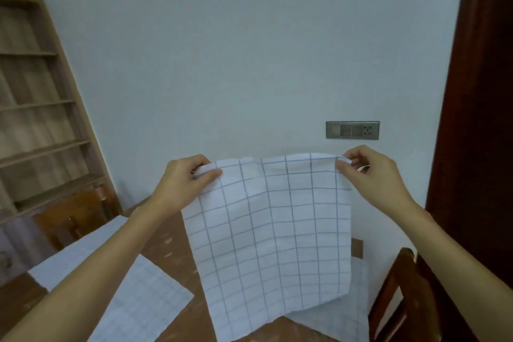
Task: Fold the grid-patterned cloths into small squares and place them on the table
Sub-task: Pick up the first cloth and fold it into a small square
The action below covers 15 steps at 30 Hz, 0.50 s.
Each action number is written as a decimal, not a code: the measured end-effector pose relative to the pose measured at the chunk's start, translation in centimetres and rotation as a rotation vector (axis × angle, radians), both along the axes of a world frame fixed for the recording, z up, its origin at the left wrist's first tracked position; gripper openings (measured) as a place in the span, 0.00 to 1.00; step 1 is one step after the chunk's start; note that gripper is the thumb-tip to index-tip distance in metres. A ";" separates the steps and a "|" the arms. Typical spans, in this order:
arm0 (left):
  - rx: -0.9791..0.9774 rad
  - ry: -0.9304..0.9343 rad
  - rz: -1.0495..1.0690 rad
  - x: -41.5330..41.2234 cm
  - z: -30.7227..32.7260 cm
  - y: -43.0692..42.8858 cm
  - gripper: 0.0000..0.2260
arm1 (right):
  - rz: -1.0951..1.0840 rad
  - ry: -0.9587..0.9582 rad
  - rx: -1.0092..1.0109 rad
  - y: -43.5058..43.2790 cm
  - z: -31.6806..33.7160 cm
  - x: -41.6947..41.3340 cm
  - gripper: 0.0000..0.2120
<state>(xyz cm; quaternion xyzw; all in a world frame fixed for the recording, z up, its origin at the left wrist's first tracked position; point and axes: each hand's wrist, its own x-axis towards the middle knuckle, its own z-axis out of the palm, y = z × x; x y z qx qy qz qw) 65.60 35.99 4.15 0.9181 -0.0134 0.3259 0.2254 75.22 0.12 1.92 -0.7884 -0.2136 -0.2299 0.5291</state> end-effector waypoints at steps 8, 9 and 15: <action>-0.151 0.095 -0.013 0.7 3.0 -5.4 0.13 | 0.209 0.004 -0.133 2.5 2.6 -2.8 0.09; -0.190 0.116 -0.030 0.8 3.2 -6.4 0.12 | 0.224 -0.005 -0.142 3.0 2.6 -3.1 0.09; -0.577 0.225 -0.167 0.5 4.0 -12.4 0.11 | 0.298 0.012 -0.093 5.3 2.6 -4.4 0.05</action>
